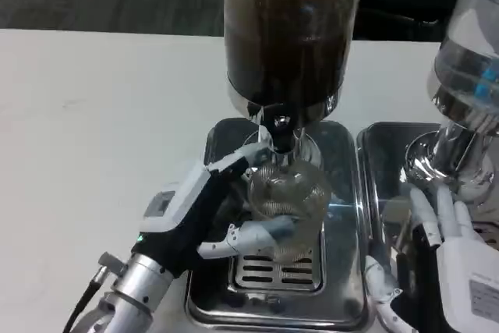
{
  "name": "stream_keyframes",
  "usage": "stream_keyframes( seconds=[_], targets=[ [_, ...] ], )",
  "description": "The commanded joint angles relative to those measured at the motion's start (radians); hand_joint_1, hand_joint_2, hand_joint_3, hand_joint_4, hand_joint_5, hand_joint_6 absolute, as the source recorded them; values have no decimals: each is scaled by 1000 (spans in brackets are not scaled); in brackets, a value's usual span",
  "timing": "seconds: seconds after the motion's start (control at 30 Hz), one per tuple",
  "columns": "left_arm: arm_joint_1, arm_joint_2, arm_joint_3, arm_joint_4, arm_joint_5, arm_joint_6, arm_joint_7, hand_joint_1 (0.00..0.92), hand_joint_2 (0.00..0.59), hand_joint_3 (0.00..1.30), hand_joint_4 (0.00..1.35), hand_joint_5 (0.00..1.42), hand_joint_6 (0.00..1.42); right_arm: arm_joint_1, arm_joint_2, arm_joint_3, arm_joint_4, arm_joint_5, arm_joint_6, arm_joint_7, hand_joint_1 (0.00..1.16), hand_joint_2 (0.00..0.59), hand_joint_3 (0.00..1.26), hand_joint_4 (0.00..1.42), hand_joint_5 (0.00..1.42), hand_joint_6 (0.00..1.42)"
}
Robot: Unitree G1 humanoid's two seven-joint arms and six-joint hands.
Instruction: Grasp the cup under the faucet to collect the drink, then remove the cup.
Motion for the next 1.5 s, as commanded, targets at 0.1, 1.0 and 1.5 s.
stream_keyframes(
  seconds=[0.1, 1.0, 1.5],
  targets=[
    [64, 35, 70, -101, -71, -37, -37, 0, 0, 0, 338, 626, 731, -14, -9, -6, 14, 18, -8, 10, 259, 479, 115, 0, 27, 180],
    [342, 106, 325, -722, -655, 32, -585, 0, 21, 0, 0, 161, 117, -48, -48, -33, 21, 55, -23, 42, 254, 464, 105, 0, 26, 180],
    [315, 98, 321, -941, -906, 207, -939, 0, 59, 51, 0, 179, 146, -54, -39, -32, 33, 66, -28, 36, 253, 463, 105, 0, 26, 180]
  ],
)
